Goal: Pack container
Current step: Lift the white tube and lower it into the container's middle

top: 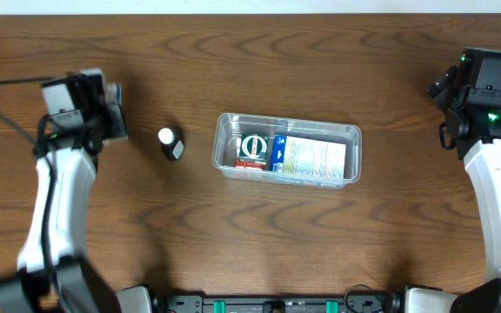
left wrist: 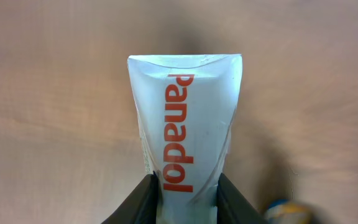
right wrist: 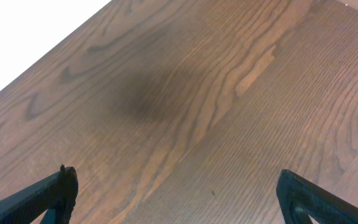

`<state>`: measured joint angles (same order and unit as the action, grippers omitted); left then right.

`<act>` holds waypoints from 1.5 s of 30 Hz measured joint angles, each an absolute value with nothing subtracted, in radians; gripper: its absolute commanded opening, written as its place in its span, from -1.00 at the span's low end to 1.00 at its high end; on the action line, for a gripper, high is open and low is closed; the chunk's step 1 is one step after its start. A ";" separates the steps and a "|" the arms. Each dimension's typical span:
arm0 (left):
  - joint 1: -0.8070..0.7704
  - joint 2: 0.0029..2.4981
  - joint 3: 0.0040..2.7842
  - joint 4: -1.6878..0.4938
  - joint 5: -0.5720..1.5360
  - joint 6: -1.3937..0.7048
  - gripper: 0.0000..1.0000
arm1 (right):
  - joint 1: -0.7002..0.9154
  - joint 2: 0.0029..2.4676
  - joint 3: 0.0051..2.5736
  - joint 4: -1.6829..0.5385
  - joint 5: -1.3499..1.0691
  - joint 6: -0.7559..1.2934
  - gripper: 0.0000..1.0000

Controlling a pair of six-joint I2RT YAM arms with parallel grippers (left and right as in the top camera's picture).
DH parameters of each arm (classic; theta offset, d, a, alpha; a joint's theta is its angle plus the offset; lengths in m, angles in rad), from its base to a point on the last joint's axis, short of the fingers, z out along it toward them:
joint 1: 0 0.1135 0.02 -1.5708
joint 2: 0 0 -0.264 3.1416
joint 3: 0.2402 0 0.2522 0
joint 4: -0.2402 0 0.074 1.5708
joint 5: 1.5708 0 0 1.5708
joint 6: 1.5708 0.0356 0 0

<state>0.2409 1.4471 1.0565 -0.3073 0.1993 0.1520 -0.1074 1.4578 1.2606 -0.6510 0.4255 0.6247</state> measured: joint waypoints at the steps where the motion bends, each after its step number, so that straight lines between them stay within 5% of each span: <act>1: 0.231 1.402 1.062 -0.288 0.247 0.159 -0.46 | -0.107 1.458 1.261 -0.651 0.426 0.625 0.98; 14: -0.126 1.312 1.080 -0.088 0.727 0.209 -0.46 | -0.107 1.458 1.261 -0.651 0.426 0.625 0.99; 27: -0.464 1.587 1.080 -0.070 0.757 0.556 -0.46 | -0.107 1.458 1.261 -0.651 0.426 0.625 0.99; 45: -0.639 1.636 1.080 -0.066 0.592 0.847 -0.46 | -0.107 1.458 1.261 -0.651 0.426 0.625 0.99</act>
<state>-0.6392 1.6363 1.0798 -0.0662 0.5922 0.8467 -0.1074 1.4578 1.2606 -0.6510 0.4255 0.6250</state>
